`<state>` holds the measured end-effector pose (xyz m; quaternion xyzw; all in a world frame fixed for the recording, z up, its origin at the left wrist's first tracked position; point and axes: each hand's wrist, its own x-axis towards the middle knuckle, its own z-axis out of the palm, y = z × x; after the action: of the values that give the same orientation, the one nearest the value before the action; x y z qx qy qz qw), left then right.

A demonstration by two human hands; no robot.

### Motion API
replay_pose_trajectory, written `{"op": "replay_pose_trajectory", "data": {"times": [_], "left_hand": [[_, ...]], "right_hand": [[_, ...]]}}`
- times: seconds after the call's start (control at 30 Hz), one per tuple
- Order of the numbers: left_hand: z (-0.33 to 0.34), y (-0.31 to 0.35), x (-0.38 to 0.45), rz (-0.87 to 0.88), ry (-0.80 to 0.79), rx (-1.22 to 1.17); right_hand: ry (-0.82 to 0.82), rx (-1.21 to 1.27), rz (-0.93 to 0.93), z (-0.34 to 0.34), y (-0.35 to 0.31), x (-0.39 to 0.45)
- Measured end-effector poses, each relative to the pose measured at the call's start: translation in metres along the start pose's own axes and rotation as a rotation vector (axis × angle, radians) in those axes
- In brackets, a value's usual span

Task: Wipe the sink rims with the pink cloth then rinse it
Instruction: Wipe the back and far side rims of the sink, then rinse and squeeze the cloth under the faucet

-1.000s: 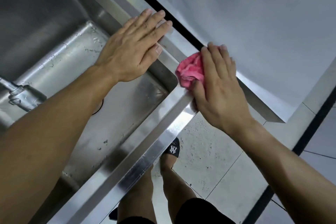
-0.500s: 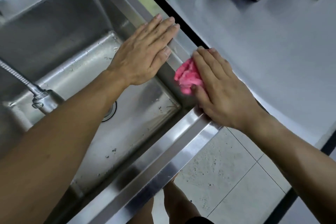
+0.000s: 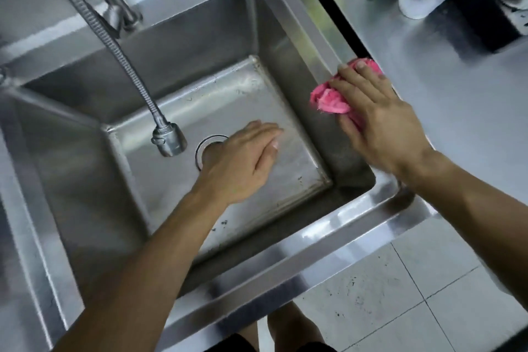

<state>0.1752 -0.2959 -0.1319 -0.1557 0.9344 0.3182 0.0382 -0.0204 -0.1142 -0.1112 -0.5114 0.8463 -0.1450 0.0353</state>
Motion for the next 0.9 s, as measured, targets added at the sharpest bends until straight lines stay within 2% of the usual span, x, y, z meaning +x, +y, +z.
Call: {"op": "replay_pose_trajectory", "data": {"times": [0.1,0.17,0.27,0.33,0.4,0.47,0.53,0.6,0.7,0.8,0.9], "left_hand": [[-0.003,-0.013,-0.039,-0.045,-0.039,-0.03],[-0.013,-0.031,-0.061,-0.145,-0.015,-0.037],[-0.038,-0.073,-0.087,-0.353,0.138,-0.053],[-0.058,-0.1,-0.094,-0.479,0.28,-0.125],[-0.076,-0.119,-0.094,-0.521,0.396,-0.179],[-0.092,-0.13,-0.086,-0.461,0.444,-0.087],[-0.106,-0.137,-0.073,-0.323,0.455,0.096],[-0.119,-0.142,-0.057,-0.184,0.399,0.261],[-0.133,-0.147,-0.036,-0.085,0.279,0.489],[-0.135,-0.155,-0.015,-0.064,0.179,0.682],[-0.137,-0.162,0.001,-0.106,0.16,0.844]], "right_hand": [[0.024,0.019,-0.087,-0.002,-0.008,0.014],[-0.016,0.035,-0.182,0.002,-0.024,0.029],[-0.13,0.152,-0.295,0.018,-0.067,0.046],[-0.256,0.348,-0.241,0.029,-0.098,0.056],[-0.347,0.516,-0.153,0.041,-0.123,0.066],[-0.38,0.573,-0.121,0.05,-0.137,0.073],[-0.393,0.57,-0.184,0.053,-0.144,0.076],[-0.398,0.553,-0.254,0.051,-0.146,0.077],[-0.428,0.612,-0.221,0.045,-0.145,0.083],[-0.445,0.631,-0.21,0.046,-0.143,0.09],[-0.473,0.634,-0.217,0.052,-0.143,0.097]]}}
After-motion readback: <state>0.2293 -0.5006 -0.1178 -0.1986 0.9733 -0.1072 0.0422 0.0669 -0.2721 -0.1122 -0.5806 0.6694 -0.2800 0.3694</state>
